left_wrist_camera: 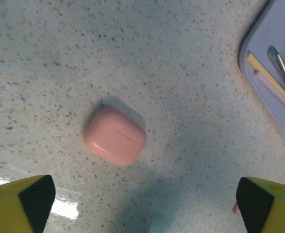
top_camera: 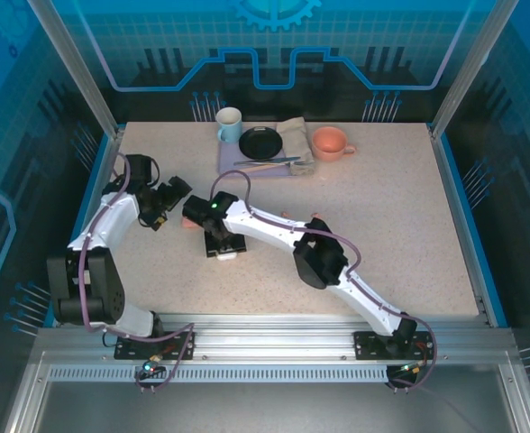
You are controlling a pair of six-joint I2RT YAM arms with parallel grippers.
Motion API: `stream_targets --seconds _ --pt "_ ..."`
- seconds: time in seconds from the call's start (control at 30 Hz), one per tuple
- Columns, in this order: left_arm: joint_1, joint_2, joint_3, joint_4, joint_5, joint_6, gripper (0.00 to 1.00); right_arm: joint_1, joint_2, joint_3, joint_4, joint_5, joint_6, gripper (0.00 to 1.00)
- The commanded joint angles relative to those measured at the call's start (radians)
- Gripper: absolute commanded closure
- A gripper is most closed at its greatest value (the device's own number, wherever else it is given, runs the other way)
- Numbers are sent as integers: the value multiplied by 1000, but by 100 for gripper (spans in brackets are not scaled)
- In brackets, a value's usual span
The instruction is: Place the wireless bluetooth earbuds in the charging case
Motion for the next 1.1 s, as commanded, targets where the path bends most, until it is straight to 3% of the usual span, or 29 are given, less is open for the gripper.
stream_targets --seconds 0.0,0.2,0.33,0.4,0.53,0.7,1.07 --pt "12 -77 -85 78 112 8 1 -62 -166 -56 40 41 26 47" --pt "2 -247 -331 359 267 -78 1 -188 -388 -234 148 32 43 47" --pt "-65 -346 -487 602 312 -135 1 -275 -485 -333 238 -34 78 47" --pt "-124 -401 -574 765 300 -172 1 -314 -519 -373 284 -81 101 47" --pt "-267 -460 -624 905 204 -153 1 -383 -559 -443 381 -190 176 47" --pt "-388 -411 -614 1026 130 -143 4 -435 -552 -473 455 -268 278 47" --pt "-487 -160 -492 1181 54 -120 23 -430 -470 -478 576 -372 485 47"
